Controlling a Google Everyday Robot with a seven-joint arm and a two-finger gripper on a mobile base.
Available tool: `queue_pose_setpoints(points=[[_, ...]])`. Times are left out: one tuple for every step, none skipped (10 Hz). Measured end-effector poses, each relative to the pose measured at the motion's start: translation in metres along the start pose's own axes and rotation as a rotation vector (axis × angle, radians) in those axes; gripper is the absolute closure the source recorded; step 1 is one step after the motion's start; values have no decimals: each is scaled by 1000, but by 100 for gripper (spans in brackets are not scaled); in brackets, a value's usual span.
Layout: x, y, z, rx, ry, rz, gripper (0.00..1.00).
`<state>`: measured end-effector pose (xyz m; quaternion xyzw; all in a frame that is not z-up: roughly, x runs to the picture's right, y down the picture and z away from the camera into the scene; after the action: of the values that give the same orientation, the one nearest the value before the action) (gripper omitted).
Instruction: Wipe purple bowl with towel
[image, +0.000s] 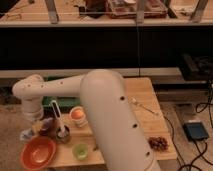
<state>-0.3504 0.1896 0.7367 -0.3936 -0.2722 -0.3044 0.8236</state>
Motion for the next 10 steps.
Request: queue_pose_setpoints(points=[[10,7,-3,1,11,30,100],[18,9,-3,1,21,48,100],[26,5,-4,6,28,60,100],[30,1,-5,3,36,59,100],[34,-12,-6,6,42,53,100],[35,-28,-6,10,48,42,100],[33,-42,-5,8,54,29,100],[30,-48,-4,5,55,19,100],[33,-54,-2,1,56,13,100],[34,-58,0,-1,53,8,100]])
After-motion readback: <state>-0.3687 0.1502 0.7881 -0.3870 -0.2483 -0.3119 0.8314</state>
